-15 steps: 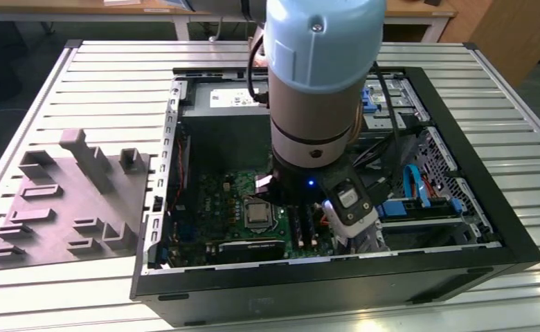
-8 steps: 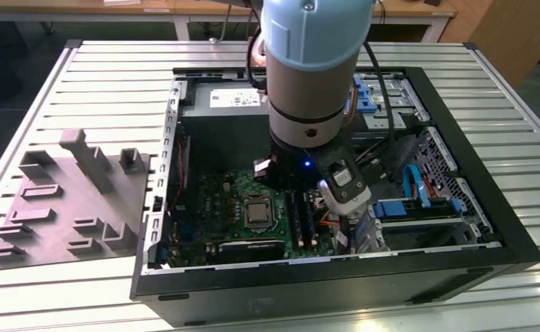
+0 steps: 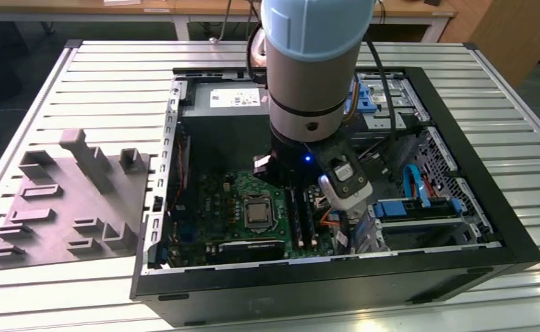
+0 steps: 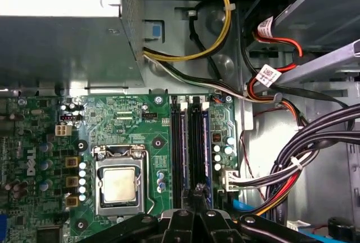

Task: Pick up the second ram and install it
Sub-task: 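Press down the second ram until it locks into place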

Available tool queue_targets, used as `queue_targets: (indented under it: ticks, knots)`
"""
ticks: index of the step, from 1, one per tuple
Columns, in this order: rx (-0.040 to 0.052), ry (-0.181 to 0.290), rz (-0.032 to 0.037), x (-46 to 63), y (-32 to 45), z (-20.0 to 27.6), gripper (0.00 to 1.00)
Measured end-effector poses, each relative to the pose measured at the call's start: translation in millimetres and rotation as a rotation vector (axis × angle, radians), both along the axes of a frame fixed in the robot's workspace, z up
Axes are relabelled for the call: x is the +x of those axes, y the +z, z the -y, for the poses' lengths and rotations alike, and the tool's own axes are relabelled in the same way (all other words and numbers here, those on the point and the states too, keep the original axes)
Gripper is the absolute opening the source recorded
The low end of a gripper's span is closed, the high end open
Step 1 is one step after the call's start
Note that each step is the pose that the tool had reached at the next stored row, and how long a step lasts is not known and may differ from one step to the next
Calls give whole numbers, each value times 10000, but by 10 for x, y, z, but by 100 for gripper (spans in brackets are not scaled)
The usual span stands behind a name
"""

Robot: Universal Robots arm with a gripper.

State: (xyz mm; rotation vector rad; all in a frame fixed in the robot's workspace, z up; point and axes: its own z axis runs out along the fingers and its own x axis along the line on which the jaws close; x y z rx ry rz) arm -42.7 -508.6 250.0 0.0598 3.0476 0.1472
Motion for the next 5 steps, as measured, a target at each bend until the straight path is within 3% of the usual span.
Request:
queue_targets:
  ticks: [5]
  knots:
    - [0,0,0,0,11,0,10]
